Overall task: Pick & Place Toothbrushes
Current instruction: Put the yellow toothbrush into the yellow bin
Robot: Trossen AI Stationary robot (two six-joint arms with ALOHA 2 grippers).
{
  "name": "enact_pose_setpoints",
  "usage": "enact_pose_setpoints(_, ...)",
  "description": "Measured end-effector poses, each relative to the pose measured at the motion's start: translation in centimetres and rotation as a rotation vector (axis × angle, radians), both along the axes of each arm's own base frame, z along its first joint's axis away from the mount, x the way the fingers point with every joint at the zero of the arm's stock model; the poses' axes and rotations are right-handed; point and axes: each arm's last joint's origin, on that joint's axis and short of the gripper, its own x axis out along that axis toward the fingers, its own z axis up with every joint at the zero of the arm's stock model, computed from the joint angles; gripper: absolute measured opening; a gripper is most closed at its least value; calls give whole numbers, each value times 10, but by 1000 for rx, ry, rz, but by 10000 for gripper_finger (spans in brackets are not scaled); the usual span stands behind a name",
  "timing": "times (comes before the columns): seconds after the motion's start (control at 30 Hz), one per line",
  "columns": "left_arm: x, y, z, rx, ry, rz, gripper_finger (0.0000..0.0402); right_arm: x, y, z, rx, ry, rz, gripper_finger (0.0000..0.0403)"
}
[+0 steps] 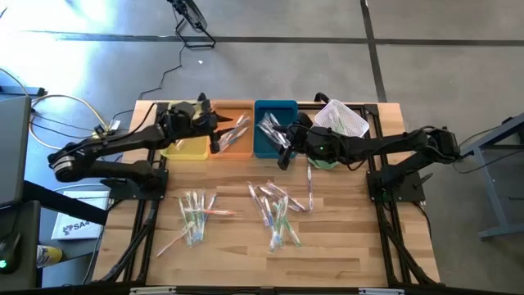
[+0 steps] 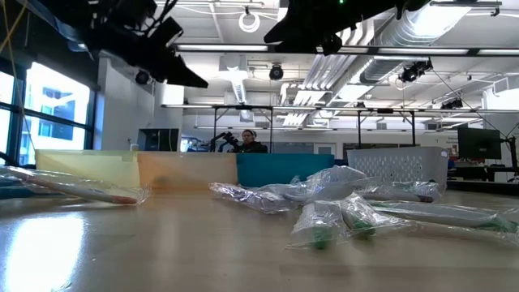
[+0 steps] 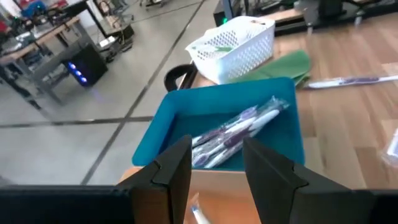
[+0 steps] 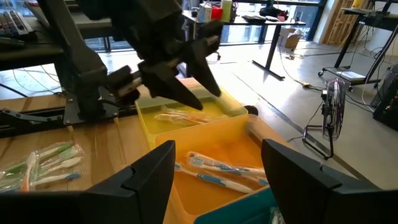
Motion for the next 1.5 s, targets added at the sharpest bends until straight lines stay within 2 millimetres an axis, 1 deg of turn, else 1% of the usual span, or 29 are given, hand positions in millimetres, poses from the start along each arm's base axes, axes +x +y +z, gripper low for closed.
enact_pose_setpoints(0.1,-2,-12,6,23,-7,-10,138,0,0,0,0,0,0,231)
enact_pose_setpoints(0.37,-1,-37,11,63,6,-65,138,0,0,0,0,0,0,231)
enact_pose_setpoints(0.73,3,-63,17,113,-13,-117,138,0,0,0,0,0,0,231)
enact_pose_setpoints(0.97,-3,-83,25,144,-49,-181,138,0,0,-1,1,10,0,231)
enact_pose_setpoints(1.07,-7,-91,27,162,-49,-178,138,0,0,-2,1,22,0,231)
enact_pose_setpoints(1.23,-17,-98,29,192,-17,-122,138,-1,0,-4,2,42,2,231)
enact_pose_setpoints(1.37,-24,-100,31,205,-14,-117,138,-1,2,-6,3,70,7,231)
enact_pose_setpoints(1.5,-28,-100,29,251,-20,-121,138,-8,5,-4,6,100,14,231)
